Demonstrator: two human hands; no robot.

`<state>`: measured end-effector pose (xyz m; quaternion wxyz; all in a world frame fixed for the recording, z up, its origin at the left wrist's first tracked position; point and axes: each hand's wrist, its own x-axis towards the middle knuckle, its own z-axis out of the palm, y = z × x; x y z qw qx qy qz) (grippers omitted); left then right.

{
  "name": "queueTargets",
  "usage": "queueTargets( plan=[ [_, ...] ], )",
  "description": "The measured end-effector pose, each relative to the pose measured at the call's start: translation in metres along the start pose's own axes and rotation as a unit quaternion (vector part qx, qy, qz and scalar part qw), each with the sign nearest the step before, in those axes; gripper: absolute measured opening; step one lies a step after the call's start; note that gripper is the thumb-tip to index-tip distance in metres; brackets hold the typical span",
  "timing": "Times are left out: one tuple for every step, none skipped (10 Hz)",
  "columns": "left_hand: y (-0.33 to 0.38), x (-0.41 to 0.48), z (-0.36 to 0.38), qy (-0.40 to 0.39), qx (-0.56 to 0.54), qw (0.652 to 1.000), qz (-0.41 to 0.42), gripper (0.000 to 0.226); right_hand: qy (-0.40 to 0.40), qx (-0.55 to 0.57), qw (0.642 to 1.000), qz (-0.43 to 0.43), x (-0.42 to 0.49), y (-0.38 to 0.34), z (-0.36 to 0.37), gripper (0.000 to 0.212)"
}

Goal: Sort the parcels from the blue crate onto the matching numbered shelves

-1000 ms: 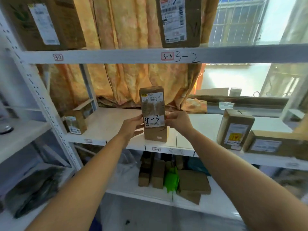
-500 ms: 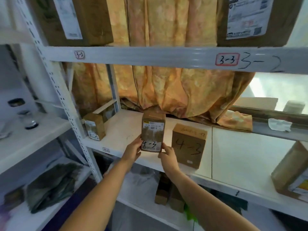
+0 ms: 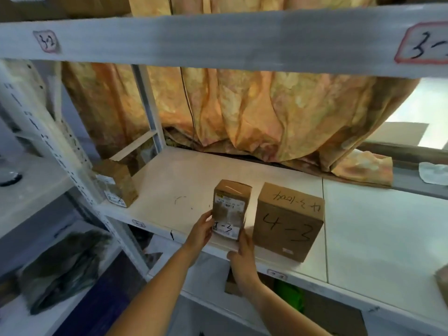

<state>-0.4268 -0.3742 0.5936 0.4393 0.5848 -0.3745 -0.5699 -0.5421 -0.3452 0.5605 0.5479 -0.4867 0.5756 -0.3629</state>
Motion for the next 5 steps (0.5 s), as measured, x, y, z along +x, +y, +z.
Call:
queueTargets(
  plan=[
    [-0.002, -0.002, 0.001, -0.013, 0.011, 1.0, -0.004, 0.045, -0.016, -0.011, 1.0, 0.005, 0.002, 0.0, -0.003, 0.076],
    [-0.004, -0.005, 0.005, -0.027, 0.027, 0.999, 0.005, 0.048, -0.037, -0.007, 0.999, 0.017, -0.002, 0.0, -0.007, 0.076],
    [-0.008, -0.009, 0.005, -0.031, 0.072, 0.997, 0.01, 0.049, -0.062, 0.011, 0.997, 0.052, -0.004, -0.002, -0.01, 0.075],
    [-0.016, -0.009, 0.003, -0.051, 0.095, 0.994, 0.011, 0.056, -0.066, 0.007, 0.996, 0.063, -0.008, -0.001, -0.013, 0.072],
    [-0.026, -0.005, 0.003, -0.035, 0.1, 0.994, -0.02, 0.067, -0.074, 0.007, 0.994, 0.079, -0.022, -0.001, -0.015, 0.064]
  ],
)
